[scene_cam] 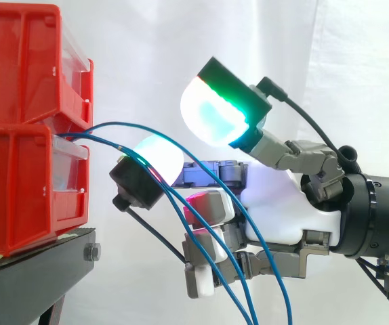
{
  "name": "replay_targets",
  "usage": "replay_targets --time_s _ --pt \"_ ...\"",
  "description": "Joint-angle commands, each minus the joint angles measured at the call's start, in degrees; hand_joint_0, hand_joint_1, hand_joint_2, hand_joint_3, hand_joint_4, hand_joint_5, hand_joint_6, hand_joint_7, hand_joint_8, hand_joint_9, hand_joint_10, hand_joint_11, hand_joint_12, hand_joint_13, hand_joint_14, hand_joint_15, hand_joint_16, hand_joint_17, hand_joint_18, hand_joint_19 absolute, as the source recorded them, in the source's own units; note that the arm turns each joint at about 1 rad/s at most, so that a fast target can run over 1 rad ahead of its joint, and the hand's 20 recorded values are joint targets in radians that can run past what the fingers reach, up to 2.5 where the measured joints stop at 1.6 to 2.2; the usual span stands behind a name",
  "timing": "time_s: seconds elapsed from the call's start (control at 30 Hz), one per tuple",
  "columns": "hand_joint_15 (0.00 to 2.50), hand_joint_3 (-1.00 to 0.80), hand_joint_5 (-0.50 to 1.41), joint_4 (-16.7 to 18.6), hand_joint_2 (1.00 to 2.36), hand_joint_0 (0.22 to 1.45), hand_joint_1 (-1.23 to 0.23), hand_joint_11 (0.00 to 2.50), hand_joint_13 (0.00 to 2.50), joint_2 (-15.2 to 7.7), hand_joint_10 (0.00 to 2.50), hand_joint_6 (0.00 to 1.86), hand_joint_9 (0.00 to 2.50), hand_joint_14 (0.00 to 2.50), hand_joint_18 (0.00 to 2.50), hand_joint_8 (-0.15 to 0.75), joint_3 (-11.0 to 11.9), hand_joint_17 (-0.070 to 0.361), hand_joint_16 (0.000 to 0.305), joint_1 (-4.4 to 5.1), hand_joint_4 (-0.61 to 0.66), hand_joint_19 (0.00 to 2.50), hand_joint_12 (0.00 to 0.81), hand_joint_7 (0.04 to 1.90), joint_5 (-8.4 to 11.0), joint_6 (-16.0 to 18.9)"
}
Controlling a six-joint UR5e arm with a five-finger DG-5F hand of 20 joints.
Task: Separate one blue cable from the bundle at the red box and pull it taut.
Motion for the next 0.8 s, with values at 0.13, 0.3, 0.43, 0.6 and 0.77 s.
replay_targets --time_s 0.13,0.3,0.43,0.6,0.77 --pt "0.66 -0.50 -0.10 -0.01 1.00 0.41 -0.93 0.77 1.18 -0.01 0.02 0.76 1.21 0.02 0.96 0.360 -0.09 0.154 0.068 0.00 0.14 0.69 0.432 1.06 0.07 0.00" --pt "0.69 -0.50 -0.14 -0.01 1.00 0.54 -1.04 0.89 1.13 -0.01 0.03 0.82 1.21 0.03 0.86 0.320 0.00 0.131 0.058 0.09 0.11 0.72 0.389 1.01 0.16 -0.09" --pt "0.70 -0.50 -0.13 -0.01 1.00 0.69 -0.92 0.90 1.15 -0.01 0.03 0.84 1.27 0.03 0.86 0.305 -0.09 0.123 0.055 0.09 0.06 0.73 0.371 1.04 0.16 -0.09" --pt "0.70 -0.25 -0.14 -0.10 1.02 0.61 -0.76 0.87 1.17 -0.01 0.03 0.83 1.28 0.03 0.87 0.312 -0.09 0.127 0.056 0.18 0.07 0.75 0.383 1.04 0.16 -0.09" --pt "0.68 -0.19 -0.12 -0.01 1.02 0.59 -0.65 0.82 1.20 -0.01 0.03 0.81 1.30 0.03 0.92 0.344 -0.09 0.144 0.064 0.18 0.10 0.72 0.410 1.03 0.16 -0.09"
